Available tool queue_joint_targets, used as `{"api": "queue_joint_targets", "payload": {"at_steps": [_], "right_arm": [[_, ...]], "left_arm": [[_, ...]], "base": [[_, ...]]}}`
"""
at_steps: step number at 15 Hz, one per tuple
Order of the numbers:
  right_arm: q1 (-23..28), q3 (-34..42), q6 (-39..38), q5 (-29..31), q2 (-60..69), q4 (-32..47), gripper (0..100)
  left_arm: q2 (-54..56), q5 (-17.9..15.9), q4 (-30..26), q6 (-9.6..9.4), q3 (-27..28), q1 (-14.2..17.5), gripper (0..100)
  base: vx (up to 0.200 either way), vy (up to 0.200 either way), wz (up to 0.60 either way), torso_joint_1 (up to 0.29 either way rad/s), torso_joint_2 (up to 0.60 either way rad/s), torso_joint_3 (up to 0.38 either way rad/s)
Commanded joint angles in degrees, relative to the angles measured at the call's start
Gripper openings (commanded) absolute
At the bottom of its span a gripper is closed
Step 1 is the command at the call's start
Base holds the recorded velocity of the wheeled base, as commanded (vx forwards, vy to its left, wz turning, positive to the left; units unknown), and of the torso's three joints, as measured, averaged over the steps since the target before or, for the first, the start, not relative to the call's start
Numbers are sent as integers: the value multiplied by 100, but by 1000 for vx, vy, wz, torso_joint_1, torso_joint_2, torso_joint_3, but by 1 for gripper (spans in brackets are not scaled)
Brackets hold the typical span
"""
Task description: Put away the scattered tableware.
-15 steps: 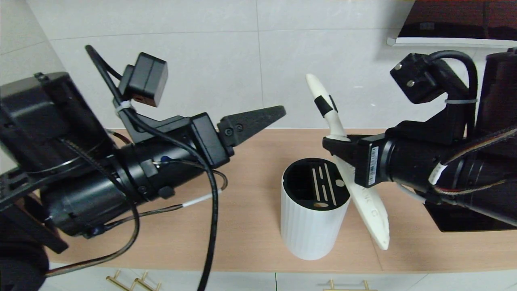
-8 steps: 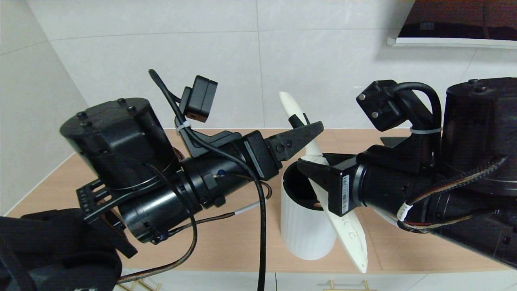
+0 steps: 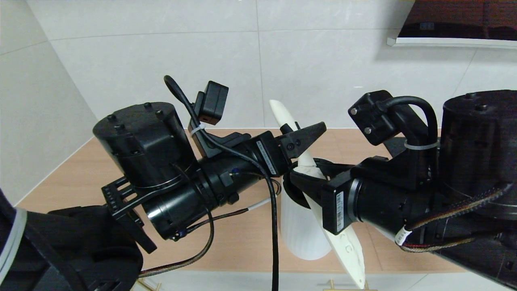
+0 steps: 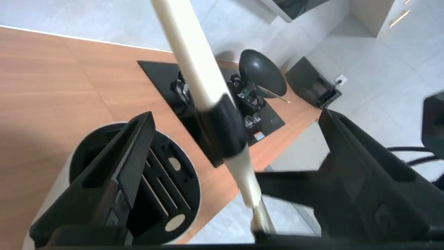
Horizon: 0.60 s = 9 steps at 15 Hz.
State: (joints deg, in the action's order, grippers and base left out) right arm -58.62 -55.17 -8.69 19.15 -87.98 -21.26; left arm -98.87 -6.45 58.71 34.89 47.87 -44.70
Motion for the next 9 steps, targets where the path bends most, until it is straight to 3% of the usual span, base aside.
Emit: {"api": "queue_joint_targets", "payload": {"at_steps": [1, 9], "right_arm": [[-44, 16, -1, 1, 9, -1, 0], [-97, 68, 8, 1, 18, -1, 0]], "left_arm": [[8, -6, 0, 9, 12, -3, 100], [-10, 135, 0, 0, 117, 5, 100]], "base": [[0, 0, 0, 0, 0, 0], [0, 0, 0, 0, 0, 0]]}}
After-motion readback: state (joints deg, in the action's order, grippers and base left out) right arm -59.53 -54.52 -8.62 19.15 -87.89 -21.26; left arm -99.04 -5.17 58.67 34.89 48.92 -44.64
